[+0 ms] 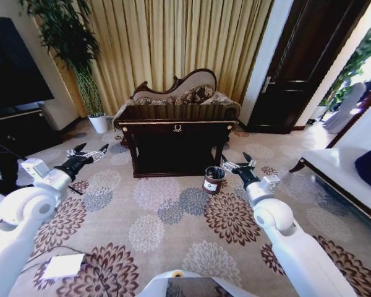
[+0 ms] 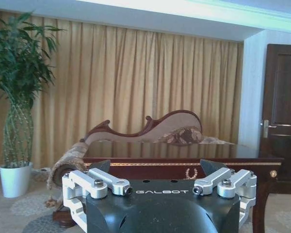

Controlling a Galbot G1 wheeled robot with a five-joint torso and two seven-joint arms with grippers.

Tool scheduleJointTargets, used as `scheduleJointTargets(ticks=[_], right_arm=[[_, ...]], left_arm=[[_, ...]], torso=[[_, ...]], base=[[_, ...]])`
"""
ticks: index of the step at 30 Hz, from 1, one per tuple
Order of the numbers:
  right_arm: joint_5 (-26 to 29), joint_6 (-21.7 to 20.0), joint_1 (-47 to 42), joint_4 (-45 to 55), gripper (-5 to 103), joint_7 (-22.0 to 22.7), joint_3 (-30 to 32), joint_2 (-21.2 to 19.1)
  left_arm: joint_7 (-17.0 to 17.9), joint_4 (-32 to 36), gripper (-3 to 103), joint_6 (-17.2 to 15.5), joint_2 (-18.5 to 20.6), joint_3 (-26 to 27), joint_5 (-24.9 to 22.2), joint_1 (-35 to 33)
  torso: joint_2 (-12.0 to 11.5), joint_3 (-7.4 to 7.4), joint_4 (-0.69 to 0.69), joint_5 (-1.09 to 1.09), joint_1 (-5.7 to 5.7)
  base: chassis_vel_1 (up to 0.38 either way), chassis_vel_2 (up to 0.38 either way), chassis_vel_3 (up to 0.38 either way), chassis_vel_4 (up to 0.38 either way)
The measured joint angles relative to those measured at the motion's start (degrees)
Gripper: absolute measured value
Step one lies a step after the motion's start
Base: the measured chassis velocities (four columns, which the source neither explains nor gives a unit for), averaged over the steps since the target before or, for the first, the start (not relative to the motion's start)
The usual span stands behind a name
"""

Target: Move to the front of the table and place the trash on the table into the trash bin.

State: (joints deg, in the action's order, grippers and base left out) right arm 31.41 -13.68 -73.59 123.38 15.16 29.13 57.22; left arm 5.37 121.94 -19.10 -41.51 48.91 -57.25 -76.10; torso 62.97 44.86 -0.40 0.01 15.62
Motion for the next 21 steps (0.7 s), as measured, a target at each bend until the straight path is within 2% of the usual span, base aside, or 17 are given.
scheduleJointTargets(ticks=[8, 10, 11, 14, 18, 21], right_arm=[[-0.9, -0.1, -6.9, 2.4, 100, 2.8, 5.6, -0.4], [0.9, -1.0, -10.3, 5.0, 100, 5.1, 8.7, -1.7], [0.9, -1.0, -10.3, 5.0, 100, 5.1, 8.7, -1.7], [4.0, -1.7, -13.7, 7.5, 100, 8.9, 13.4, -3.7], [5.9, -1.8, -15.7, 8.3, 100, 9.1, 16.7, -5.5], [6.5, -1.7, -15.0, 8.0, 100, 9.1, 16.2, -6.2]], left_arm=[[4.6, 1.8, 100, 1.4, -0.5, -0.1, 1.0, -1.8], [7.2, 3.3, 100, 1.5, -0.5, 0.6, 1.2, -2.8], [7.2, 3.3, 100, 1.5, -0.5, 0.6, 1.2, -2.8], [9.6, 4.3, 100, 1.2, -0.8, 0.9, 1.2, -3.6], [10.6, 4.5, 100, 0.7, -0.2, 0.8, 0.4, -3.8], [10.7, 4.7, 100, 0.4, 0.8, 0.9, -0.7, -3.8]], torso=[[0.0, 0.03, -0.02, 0.0, 0.07], [0.0, 0.03, -0.03, 0.0, 0.06], [0.0, 0.03, -0.03, 0.0, 0.06], [0.0, 0.01, 0.01, 0.0, 0.02], [0.0, 0.01, -0.02, -0.02, 0.02], [0.0, 0.01, -0.02, 0.0, 0.03]], base=[[0.0, 0.0, 0.0, 0.0], [0.0, 0.0, 0.0, 0.0], [0.0, 0.0, 0.0, 0.0], [0.0, 0.0, 0.0, 0.0], [0.0, 0.0, 0.0, 0.0], [0.0, 0.0, 0.0, 0.0]])
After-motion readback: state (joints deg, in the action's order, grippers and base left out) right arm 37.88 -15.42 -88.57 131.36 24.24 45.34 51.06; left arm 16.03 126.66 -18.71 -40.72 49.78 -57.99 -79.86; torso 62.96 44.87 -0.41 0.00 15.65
